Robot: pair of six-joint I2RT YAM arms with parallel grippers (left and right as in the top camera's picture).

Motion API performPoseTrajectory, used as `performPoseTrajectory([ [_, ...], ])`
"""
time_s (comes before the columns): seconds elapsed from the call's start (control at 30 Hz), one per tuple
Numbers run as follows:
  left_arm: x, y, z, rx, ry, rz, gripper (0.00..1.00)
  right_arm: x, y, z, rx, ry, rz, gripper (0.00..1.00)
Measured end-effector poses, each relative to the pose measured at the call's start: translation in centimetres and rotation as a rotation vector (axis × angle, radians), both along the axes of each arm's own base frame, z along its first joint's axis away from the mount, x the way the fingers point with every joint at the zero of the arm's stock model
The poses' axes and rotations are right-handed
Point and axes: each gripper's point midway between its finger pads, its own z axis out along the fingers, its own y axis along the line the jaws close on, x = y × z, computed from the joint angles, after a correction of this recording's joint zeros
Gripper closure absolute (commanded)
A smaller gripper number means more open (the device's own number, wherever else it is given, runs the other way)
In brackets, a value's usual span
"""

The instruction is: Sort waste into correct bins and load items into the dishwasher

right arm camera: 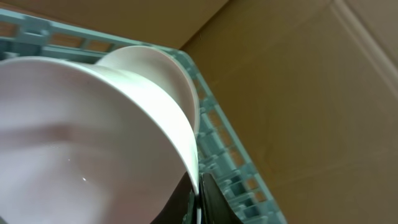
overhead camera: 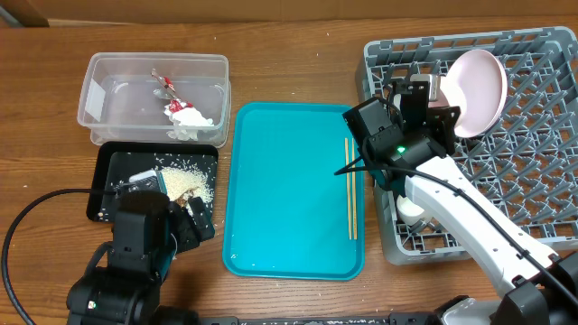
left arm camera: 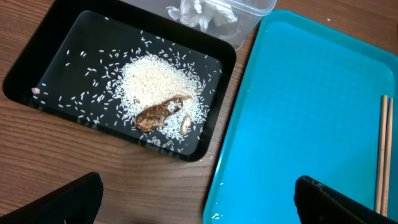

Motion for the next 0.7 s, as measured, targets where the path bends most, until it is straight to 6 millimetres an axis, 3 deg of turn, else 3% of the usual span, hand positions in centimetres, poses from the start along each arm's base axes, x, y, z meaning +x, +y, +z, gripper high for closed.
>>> performPoseTrajectory([
  [0.27, 0.0, 0.0, 0.0, 0.0, 0.0, 0.0, 0.0, -1.9, -0.1, 0.6, -0.122, 0.112, 0.018, 0.96],
  [0.47, 0.0, 0.0, 0.0, 0.0, 0.0, 0.0, 0.0, -3.7, -0.8, 0.7, -0.059, 0.126, 0.016, 0.96],
  [0.7, 0.0, 0.0, 0.0, 0.0, 0.0, 0.0, 0.0, -3.9, -3.5, -1.9, 0.047, 0.131, -0.076, 0.96],
])
